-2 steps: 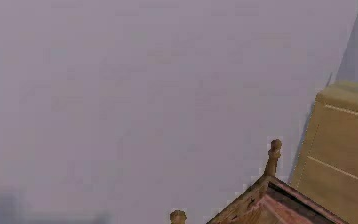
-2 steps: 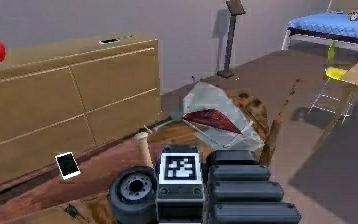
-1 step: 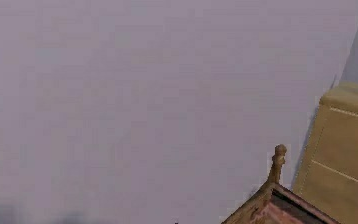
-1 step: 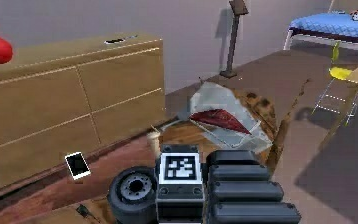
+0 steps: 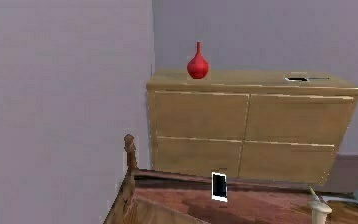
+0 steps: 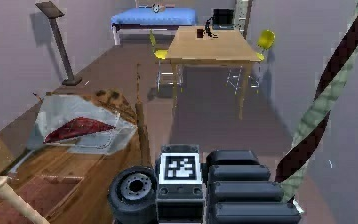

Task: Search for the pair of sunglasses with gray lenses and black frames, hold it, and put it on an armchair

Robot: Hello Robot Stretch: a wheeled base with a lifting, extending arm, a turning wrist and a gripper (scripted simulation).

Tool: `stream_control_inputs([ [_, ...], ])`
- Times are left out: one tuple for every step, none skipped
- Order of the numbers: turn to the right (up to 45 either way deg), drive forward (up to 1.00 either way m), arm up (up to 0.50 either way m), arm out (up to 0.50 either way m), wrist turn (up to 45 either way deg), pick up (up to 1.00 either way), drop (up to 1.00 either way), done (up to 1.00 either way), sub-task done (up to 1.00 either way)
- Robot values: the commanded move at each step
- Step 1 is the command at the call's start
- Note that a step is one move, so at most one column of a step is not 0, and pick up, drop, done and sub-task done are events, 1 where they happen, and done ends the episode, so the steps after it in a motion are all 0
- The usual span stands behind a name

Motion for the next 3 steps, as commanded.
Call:
stream_control_inputs([
  [45.0, 0.00, 0.00, 0.00, 0.0, 0.00, 0.00, 0.00, 0.00],
  [-45.0, 0.00, 0.00, 0.00, 0.0, 0.00, 0.00, 0.00, 0.00],
  [-45.0, 0.00, 0.00, 0.00, 0.0, 0.00, 0.00, 0.00, 0.00],
])
